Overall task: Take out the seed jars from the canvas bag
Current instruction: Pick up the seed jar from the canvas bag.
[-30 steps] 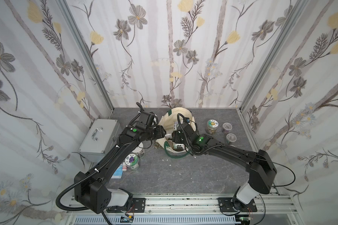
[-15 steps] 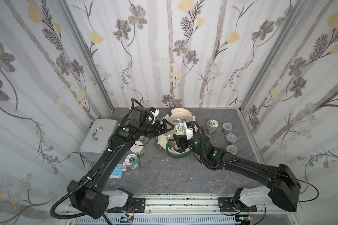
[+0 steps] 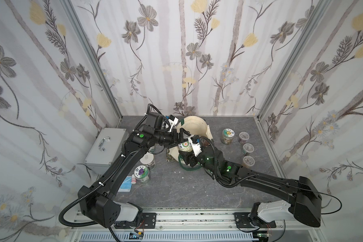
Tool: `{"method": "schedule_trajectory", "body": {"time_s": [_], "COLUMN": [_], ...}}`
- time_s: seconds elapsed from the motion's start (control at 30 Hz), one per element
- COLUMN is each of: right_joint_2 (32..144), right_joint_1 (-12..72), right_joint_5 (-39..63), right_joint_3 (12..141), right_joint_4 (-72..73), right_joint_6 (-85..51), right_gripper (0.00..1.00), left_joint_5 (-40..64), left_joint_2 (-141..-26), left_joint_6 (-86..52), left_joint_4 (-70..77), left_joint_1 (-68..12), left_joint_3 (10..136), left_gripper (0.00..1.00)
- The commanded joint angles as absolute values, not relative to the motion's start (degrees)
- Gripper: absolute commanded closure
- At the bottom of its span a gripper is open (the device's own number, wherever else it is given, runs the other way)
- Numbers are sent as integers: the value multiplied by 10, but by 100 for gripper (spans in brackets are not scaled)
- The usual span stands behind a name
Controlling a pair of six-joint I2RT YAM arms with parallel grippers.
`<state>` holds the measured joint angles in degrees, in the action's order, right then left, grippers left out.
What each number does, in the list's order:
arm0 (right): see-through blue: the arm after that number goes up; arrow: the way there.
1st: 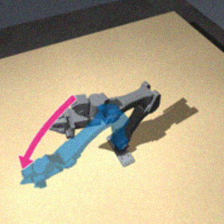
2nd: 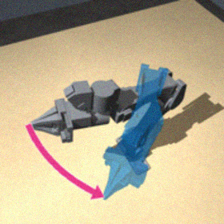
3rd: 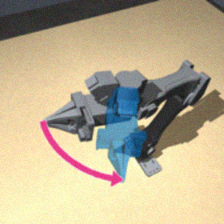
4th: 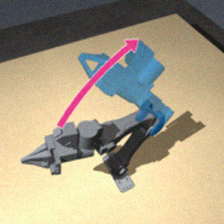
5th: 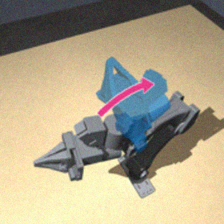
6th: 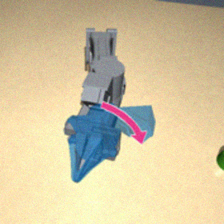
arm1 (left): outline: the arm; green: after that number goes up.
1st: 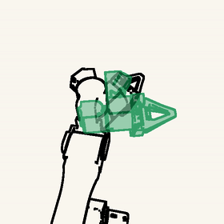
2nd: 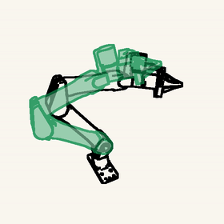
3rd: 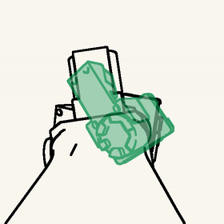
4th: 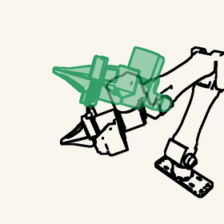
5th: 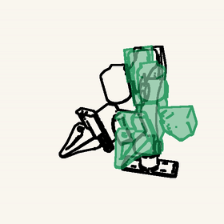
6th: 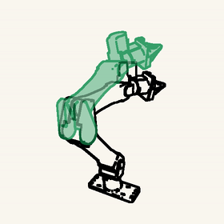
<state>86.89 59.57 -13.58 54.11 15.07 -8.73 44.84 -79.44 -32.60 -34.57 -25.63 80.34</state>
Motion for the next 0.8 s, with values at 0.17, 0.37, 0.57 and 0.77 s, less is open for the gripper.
{"method": "schedule_trajectory", "body": {"time_s": [0.17,0.37,0.57,0.77], "right_joint_2": [871,872,859,805], "right_joint_1": [601,602,603,602], "right_joint_5": [-127,-129,-130,-151], "right_joint_3": [547,545,540,509], "right_joint_4": [176,168,155,149], "right_joint_6": [-70,-69,-84,-114], "right_gripper": [43,35,18,0], "left_joint_5": [470,456,412,317], "left_joint_2": [-797,-793,-775,-734], "left_joint_6": [-316,-322,-321,-310], "left_joint_4": [-342,-338,-339,-355], "left_joint_1": [-260,-260,-260,-264], "left_joint_3": [804,803,795,767], "left_gripper": [13,31,34,35]}}
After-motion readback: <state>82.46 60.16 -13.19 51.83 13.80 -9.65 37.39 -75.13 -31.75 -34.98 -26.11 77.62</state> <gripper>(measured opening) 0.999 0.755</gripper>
